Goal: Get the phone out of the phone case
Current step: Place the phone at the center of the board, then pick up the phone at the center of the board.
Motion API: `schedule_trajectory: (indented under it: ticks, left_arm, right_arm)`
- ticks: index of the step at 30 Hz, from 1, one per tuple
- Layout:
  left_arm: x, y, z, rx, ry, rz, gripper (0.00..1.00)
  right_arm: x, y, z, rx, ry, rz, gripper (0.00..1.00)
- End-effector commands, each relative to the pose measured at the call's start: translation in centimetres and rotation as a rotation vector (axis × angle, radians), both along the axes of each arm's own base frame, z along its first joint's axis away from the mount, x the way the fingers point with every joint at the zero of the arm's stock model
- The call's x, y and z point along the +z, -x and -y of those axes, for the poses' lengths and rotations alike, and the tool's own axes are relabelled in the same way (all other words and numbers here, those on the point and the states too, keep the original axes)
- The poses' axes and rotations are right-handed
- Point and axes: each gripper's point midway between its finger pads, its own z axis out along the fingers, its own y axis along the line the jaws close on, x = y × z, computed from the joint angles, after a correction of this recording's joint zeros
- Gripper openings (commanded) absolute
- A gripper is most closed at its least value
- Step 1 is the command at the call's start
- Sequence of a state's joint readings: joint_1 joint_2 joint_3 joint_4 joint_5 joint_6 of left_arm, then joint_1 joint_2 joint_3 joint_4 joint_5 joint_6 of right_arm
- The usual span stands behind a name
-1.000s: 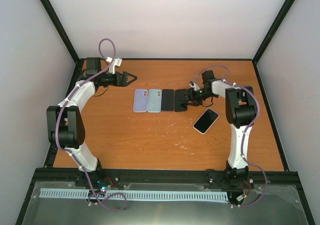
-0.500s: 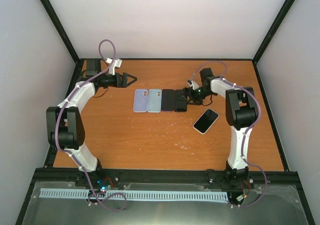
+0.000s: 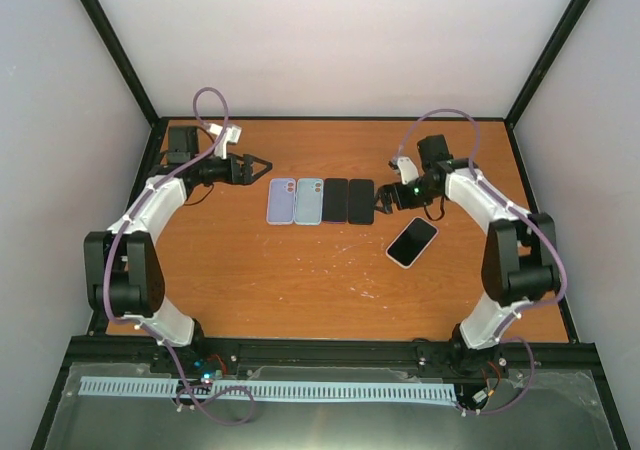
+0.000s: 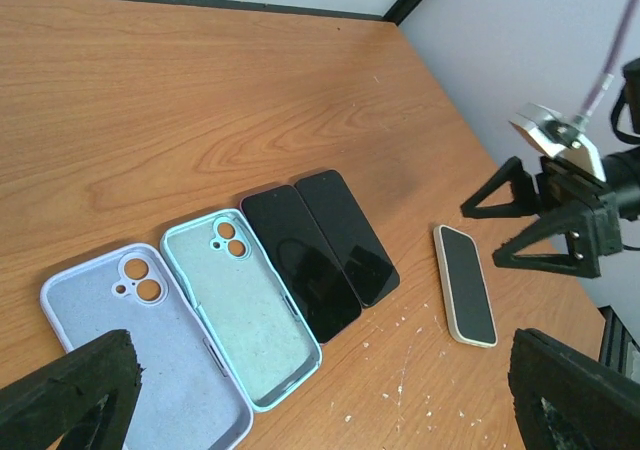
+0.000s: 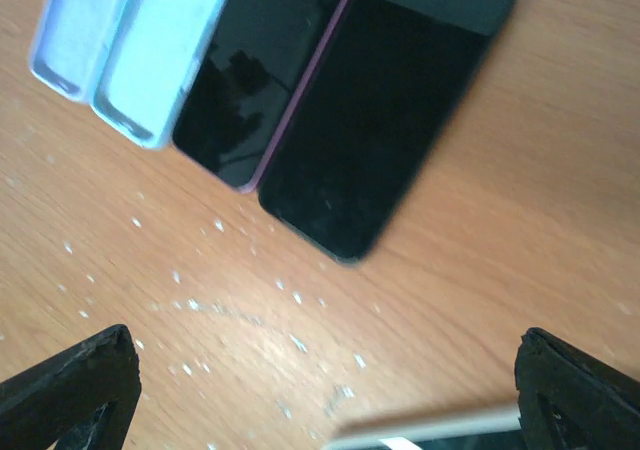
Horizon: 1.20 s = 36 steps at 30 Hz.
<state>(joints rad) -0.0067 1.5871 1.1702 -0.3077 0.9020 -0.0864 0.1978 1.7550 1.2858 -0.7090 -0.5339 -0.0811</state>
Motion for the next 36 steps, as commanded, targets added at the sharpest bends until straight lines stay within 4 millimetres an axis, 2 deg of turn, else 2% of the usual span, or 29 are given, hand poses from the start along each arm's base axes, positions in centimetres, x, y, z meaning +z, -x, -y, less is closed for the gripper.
schedule_trajectory:
  ticks: [1,4,7,9,15,19,24,29,33,36]
  left_arm:
    - [1.6,0.4,-0.2,0.002,-0.006,0.080,1.00]
    - [1.6,0.9,-0.1,-0.003,0.002,0.085,1.00]
    - [1.4,1.2,0.0,-0.008,0.012,0.080,1.00]
    - [1.5,1.2,0.0,-0.010,0.017,0.079,1.00]
    - [2.1,1.2,-0.1,-0.001,0.012,0.097,1.00]
    - [2.3,1.6,-0.2,0.008,0.003,0.111,1.00]
    - [2.5,2.2,-0.4,0.013,-0.010,0.127,1.00]
    - [2.4,2.6,-0.4,0.014,-0.013,0.129,1.00]
    - [2.4,2.5,-0.4,0.013,-0.012,0.129,1.00]
    - [2.3,2.5,-0.4,0.013,-0.012,0.128,1.00]
  right_arm:
    - [-0.4,2.2,3.6,0.056,0.233,0.118,1.00]
    - [-0.1,3.9,3.7,0.123,0.248,0.144,1.00]
    - [-0.8,5.7,2.7,0.192,0.233,0.097,1.00]
    - [-1.9,7.3,0.9,0.275,0.243,0.047,1.00]
    - [-4.4,8.6,-1.7,0.373,0.279,-0.030,1.00]
    - [-6.0,8.9,-2.3,0.401,0.305,-0.083,1.00]
    - [-7.5,9.8,-1.8,0.407,0.324,-0.167,1.00]
    - [-8.4,12.0,-0.5,0.435,0.366,-0.244,1.00]
    - [-8.5,13.9,1.6,0.452,0.430,-0.276,1.00]
    - [-8.0,14.7,3.6,0.433,0.469,-0.290,1.00]
